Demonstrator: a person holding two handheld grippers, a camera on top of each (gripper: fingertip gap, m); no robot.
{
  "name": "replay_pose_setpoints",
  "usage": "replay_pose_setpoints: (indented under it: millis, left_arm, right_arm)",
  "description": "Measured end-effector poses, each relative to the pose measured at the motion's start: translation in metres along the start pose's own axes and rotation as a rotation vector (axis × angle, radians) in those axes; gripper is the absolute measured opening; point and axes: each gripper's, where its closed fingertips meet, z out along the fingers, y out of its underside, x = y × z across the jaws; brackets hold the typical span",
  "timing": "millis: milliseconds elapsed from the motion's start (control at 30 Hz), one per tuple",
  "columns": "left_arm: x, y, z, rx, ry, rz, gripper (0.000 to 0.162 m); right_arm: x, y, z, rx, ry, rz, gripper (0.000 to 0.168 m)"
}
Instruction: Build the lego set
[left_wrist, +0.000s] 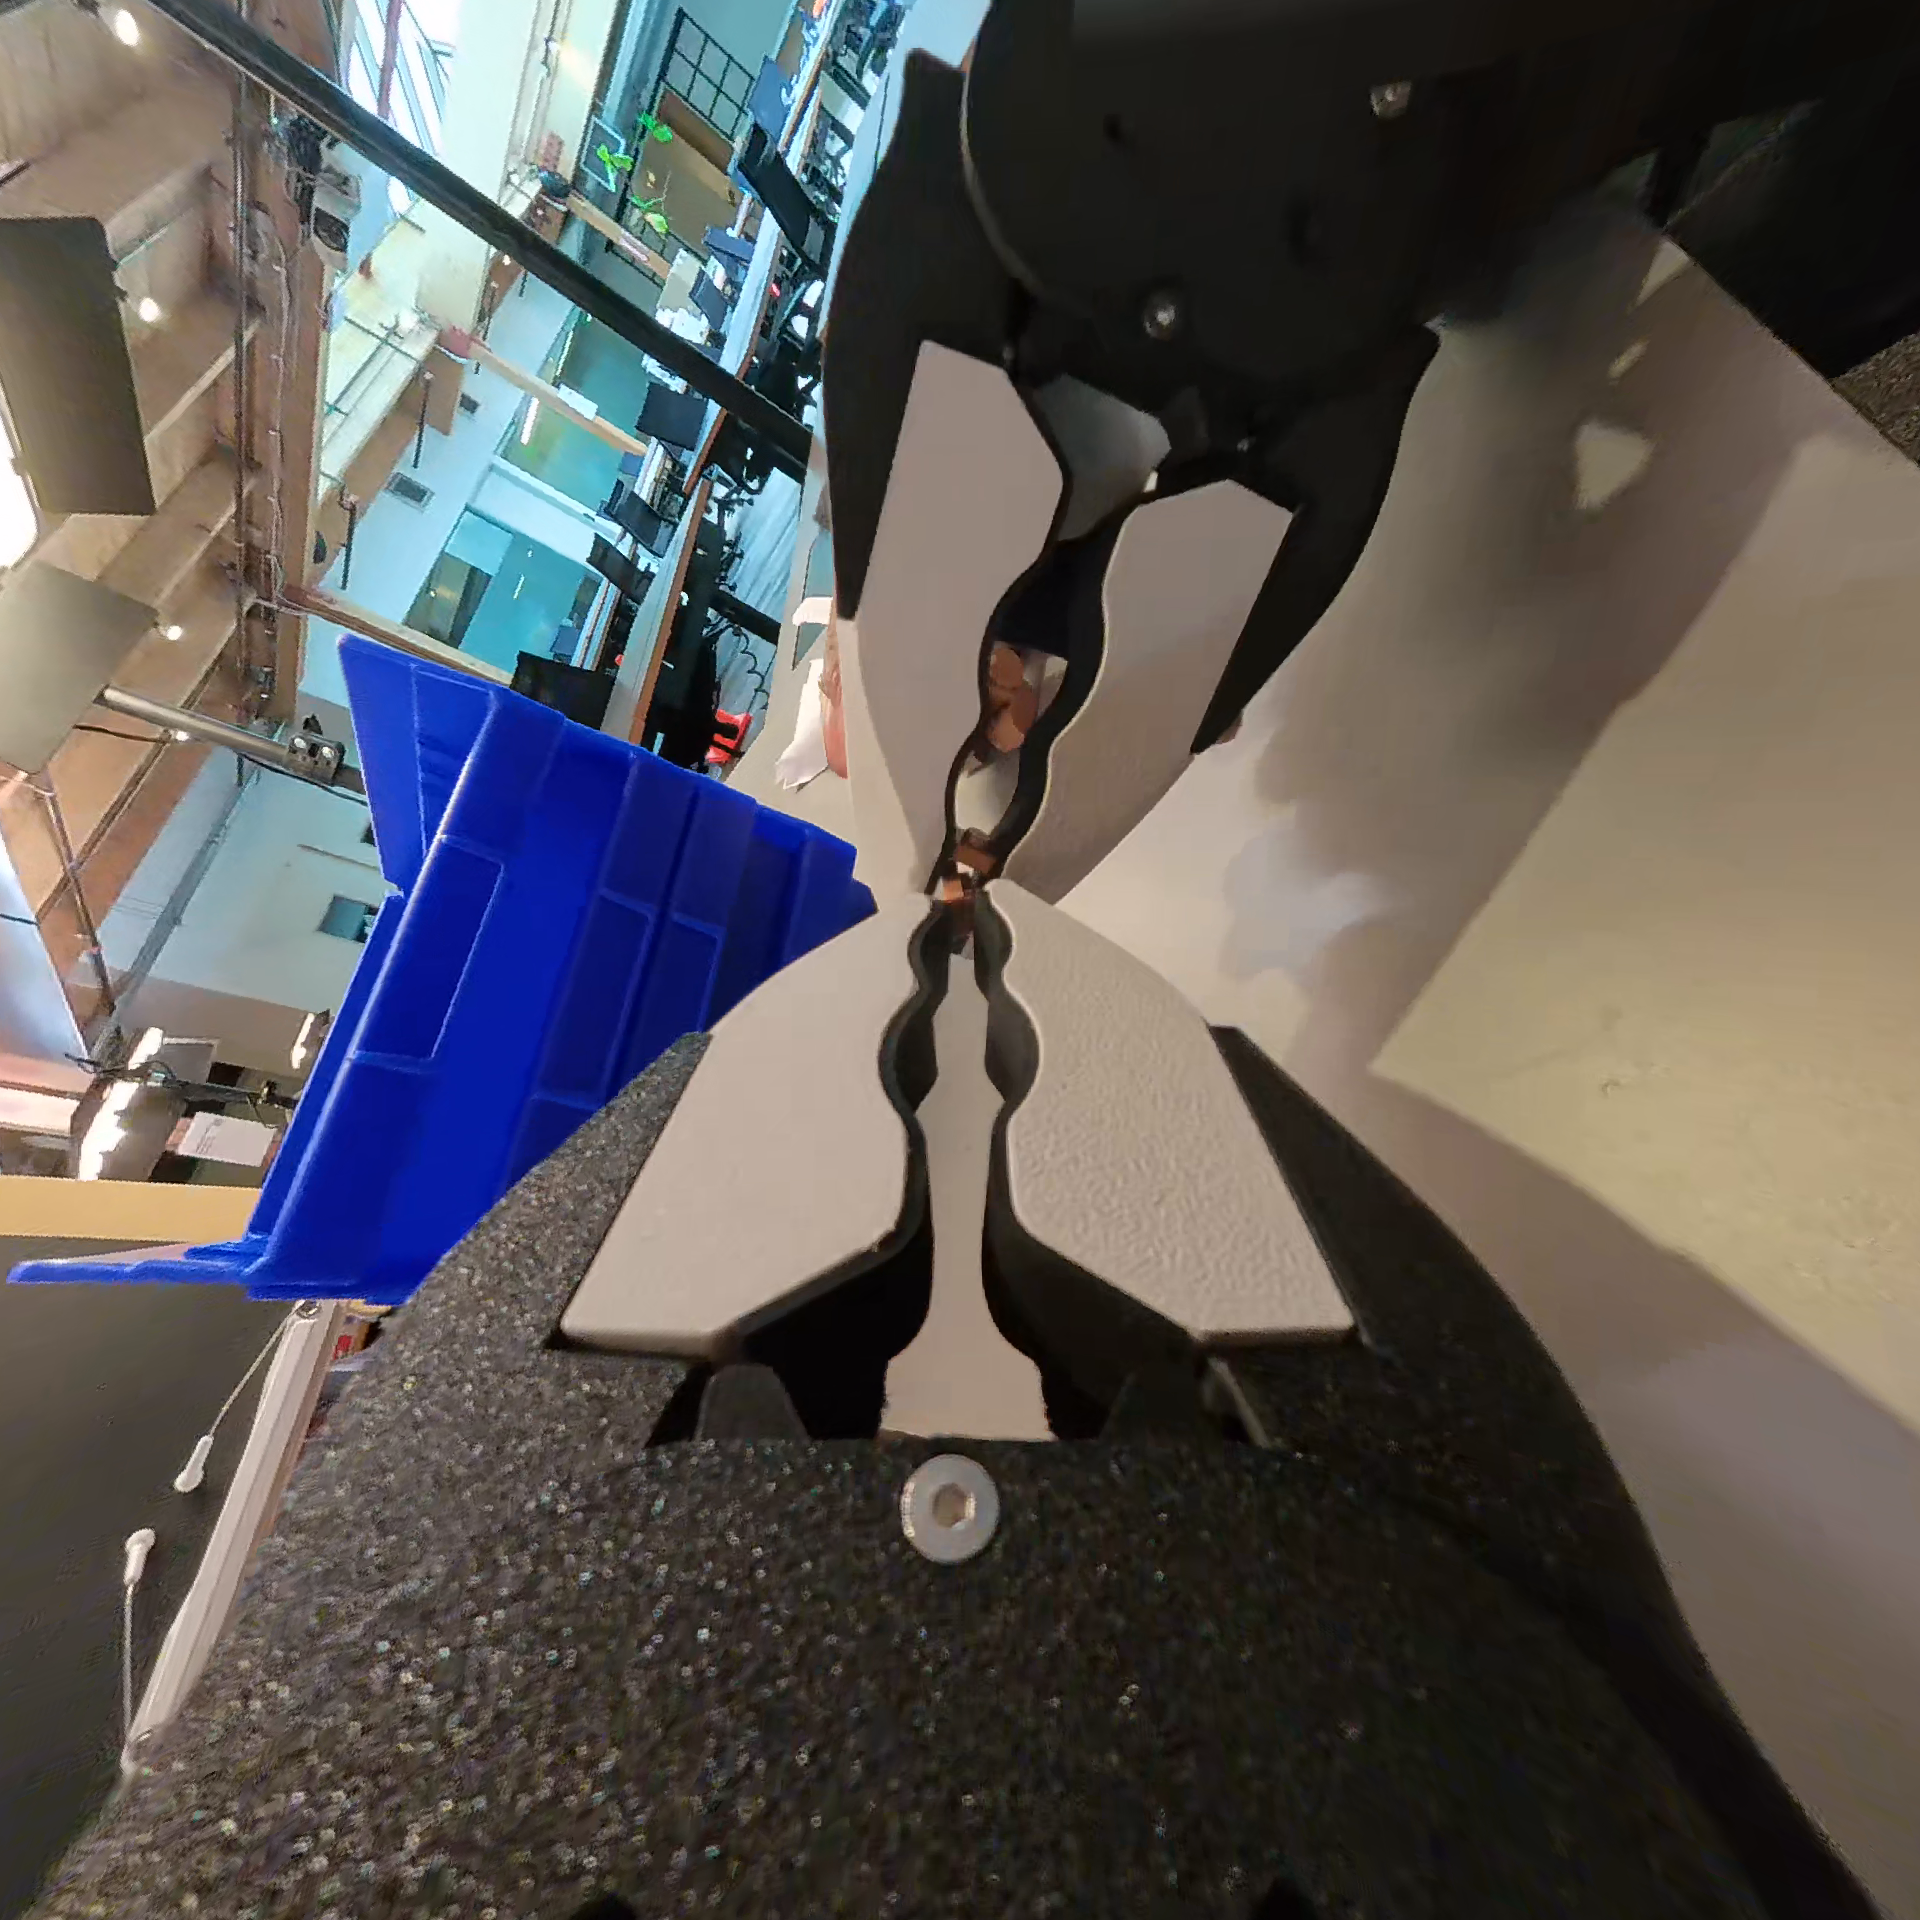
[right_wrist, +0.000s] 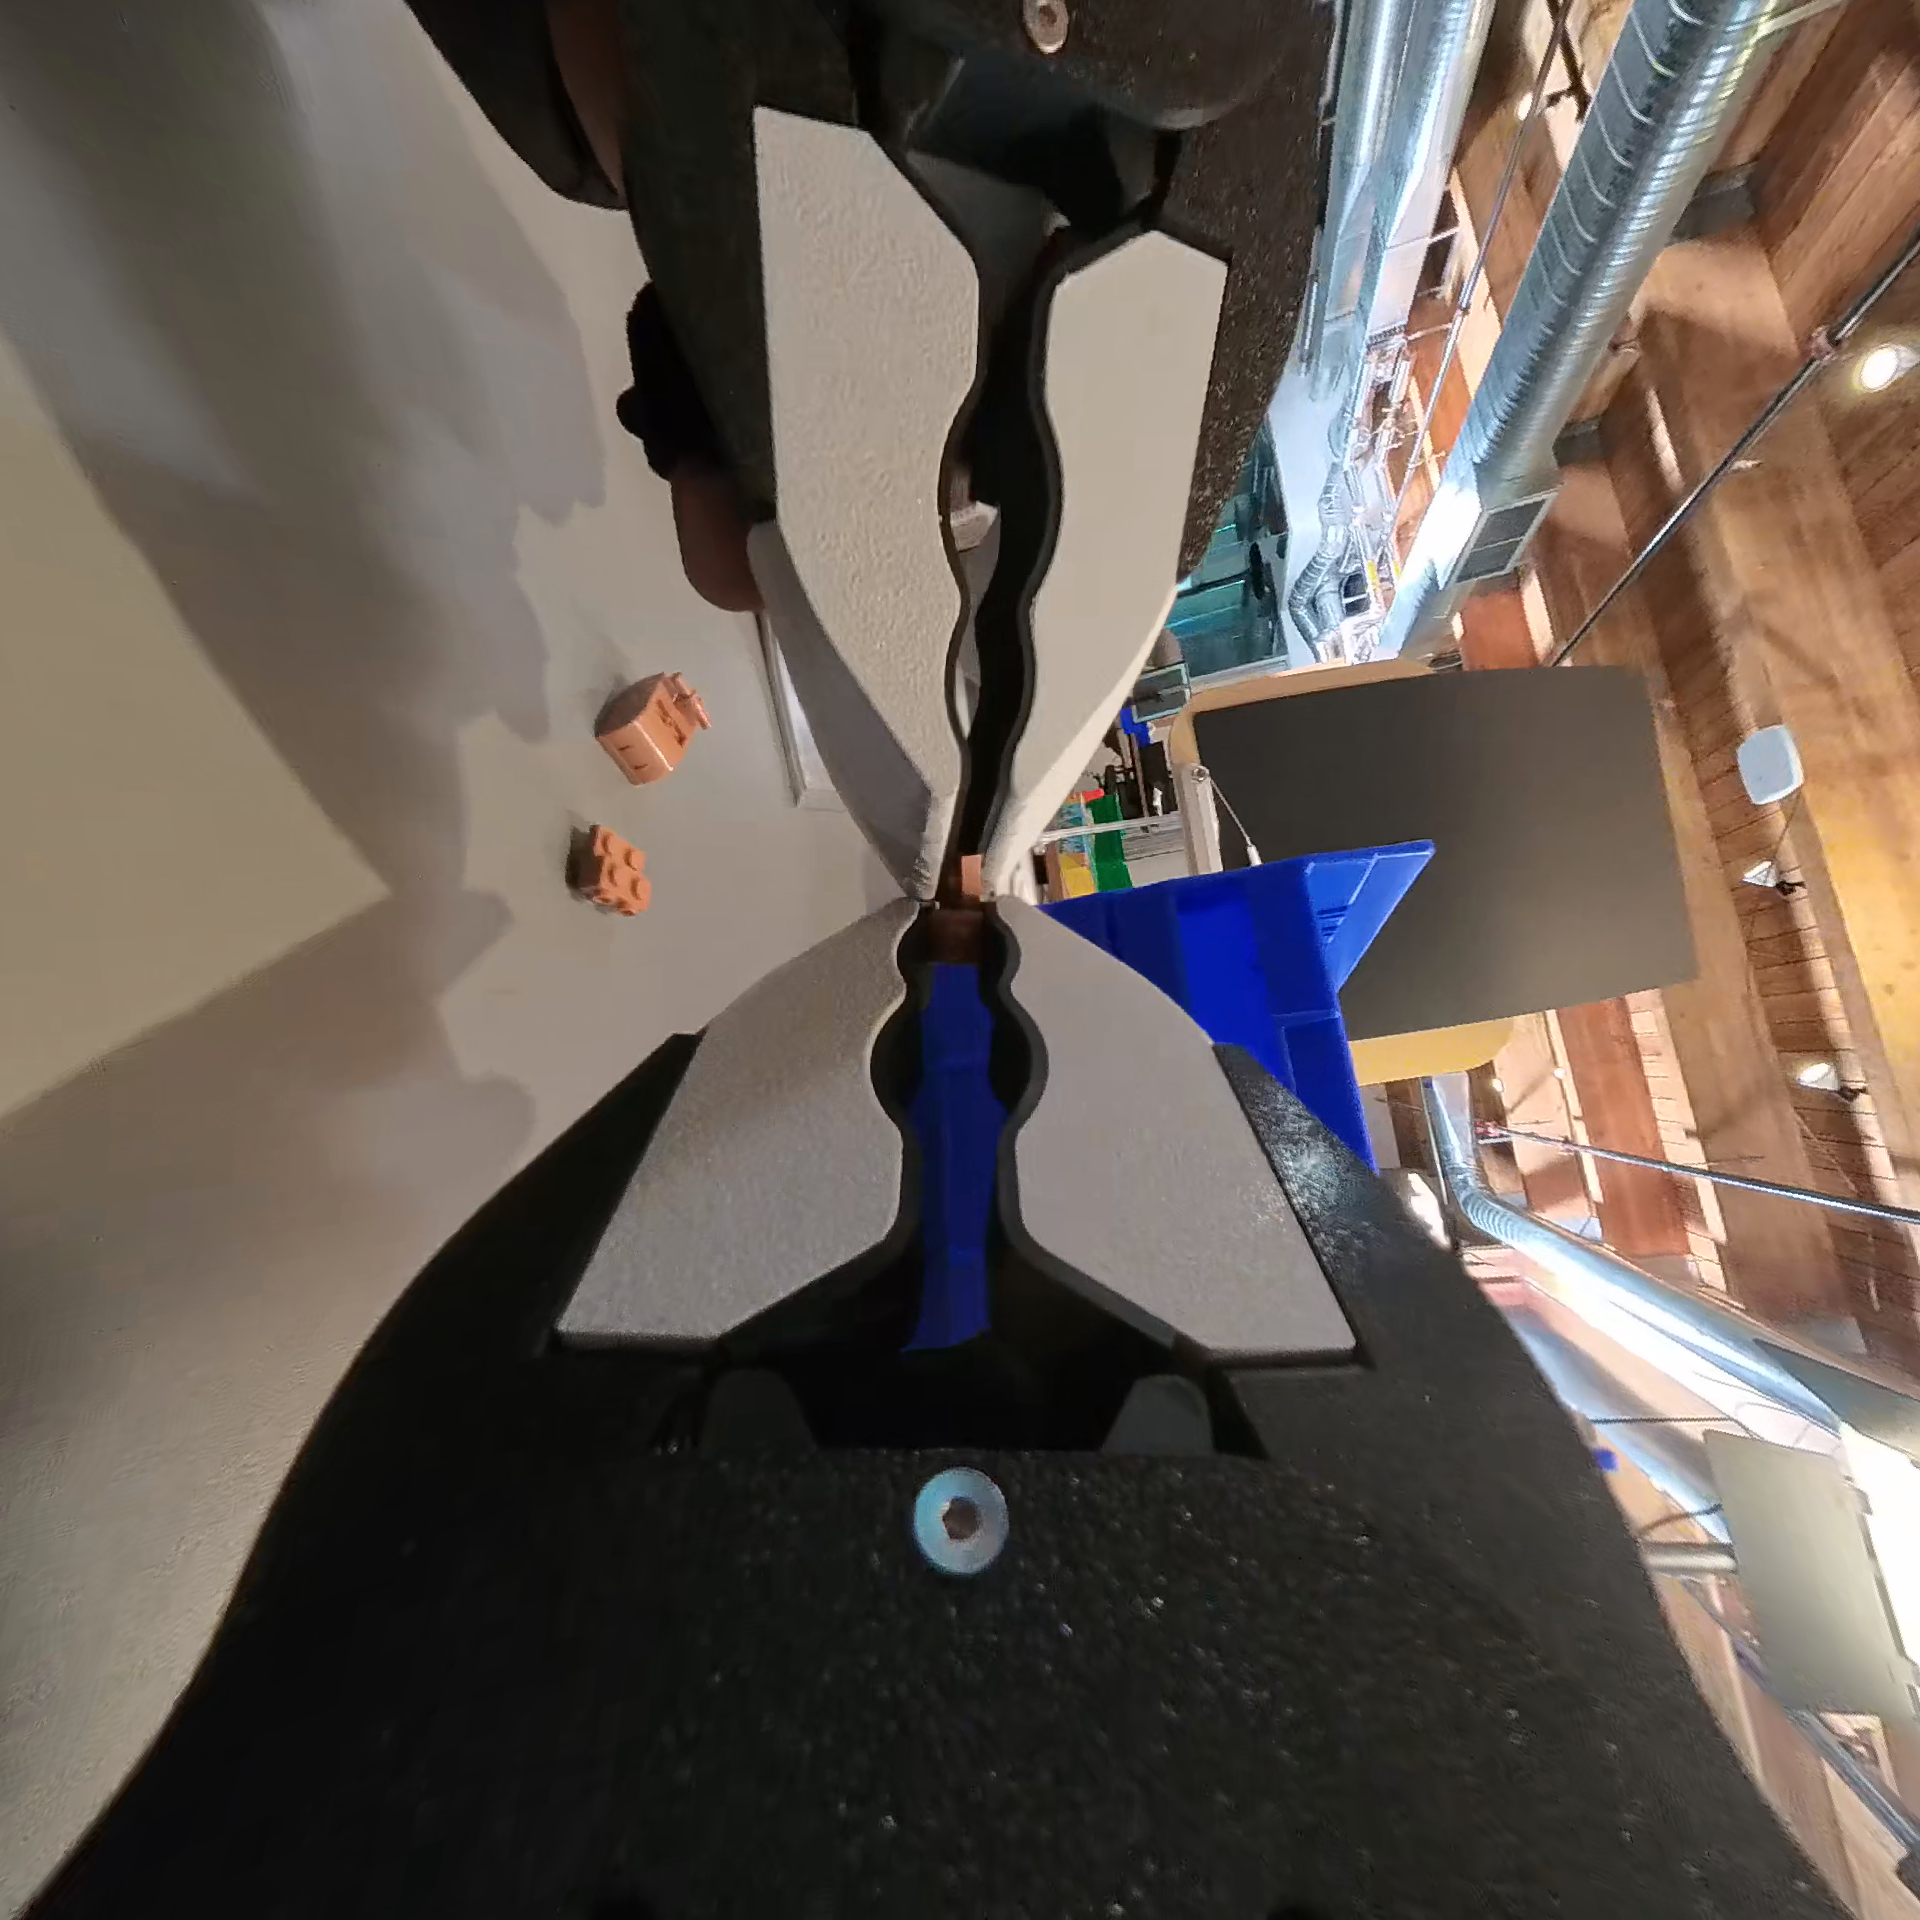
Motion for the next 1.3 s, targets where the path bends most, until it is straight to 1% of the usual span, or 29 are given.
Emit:
replay_pose_setpoints:
  millis: [67,133,233,300,433,500,567,633,667,733,767,800,833,900,967,1033,1133,1300]
  left_arm:
    - [0.001,0.003,0.002,-0.018,0.010,-0.017,0.004]
    - [0.000,0.005,0.003,-0.013,0.020,-0.089,0.004]
    - [-0.011,0.003,-0.001,0.035,0.012,-0.224,0.005]
    - [-0.020,0.006,-0.004,0.050,-0.001,-0.319,0.004]
    - [-0.038,0.015,-0.011,0.059,-0.053,-0.452,0.004]
    - [-0.042,0.017,-0.012,0.065,-0.067,-0.496,0.004]
    - [-0.042,0.018,-0.012,0.057,-0.070,-0.502,0.005]
    - [-0.040,0.020,-0.010,0.048,-0.065,-0.501,0.005]
    - [-0.039,0.022,-0.009,0.044,-0.061,-0.504,0.005]
    - [-0.038,0.025,-0.008,0.042,-0.056,-0.519,0.005]
    - [-0.038,0.027,-0.008,0.041,-0.056,-0.528,0.004]
    - [-0.038,0.029,-0.009,0.040,-0.057,-0.538,0.004]
    - [-0.039,0.030,-0.009,0.041,-0.056,-0.548,0.004]
    - [-0.041,0.032,-0.011,0.044,-0.058,-0.563,0.004]
    - [-0.043,0.033,-0.013,0.050,-0.058,-0.579,0.005]
    - [-0.045,0.033,-0.014,0.057,-0.060,-0.596,0.005]
    - [-0.049,0.034,-0.016,0.061,-0.077,-0.621,0.005]
    - [-0.063,0.031,-0.019,0.091,-0.114,-0.685,0.005]
  right_arm:
    - [-0.002,0.003,0.002,-0.004,-0.005,0.016,0.008]
    - [0.001,0.005,0.003,-0.010,0.019,0.023,0.008]
    - [0.014,0.006,0.001,-0.021,0.089,0.045,0.008]
    - [0.031,0.010,-0.002,-0.030,0.170,0.082,0.008]
    - [0.085,0.012,-0.016,-0.014,0.319,0.180,0.007]
    - [0.125,0.013,-0.019,-0.016,0.391,0.198,0.008]
    - [0.172,0.020,-0.013,-0.038,0.442,0.239,0.008]
    - [0.217,0.046,0.007,-0.113,0.440,0.362,0.008]
    - [0.231,0.068,0.024,-0.191,0.389,0.466,0.008]
    - [0.240,0.114,0.055,-0.351,0.242,0.684,0.010]
    - [0.244,0.131,0.066,-0.395,0.212,0.762,0.021]
    - [0.250,0.145,0.072,-0.419,0.215,0.807,0.025]
    - [0.255,0.155,0.075,-0.433,0.226,0.825,0.025]
    - [0.256,0.165,0.077,-0.441,0.238,0.848,0.026]
    - [0.252,0.164,0.074,-0.412,0.243,0.869,0.026]
    - [0.246,0.159,0.063,-0.373,0.269,0.862,0.025]
    - [0.223,0.138,0.037,-0.264,0.272,0.842,0.022]
    - [0.151,0.095,-0.021,-0.106,0.217,0.787,0.014]
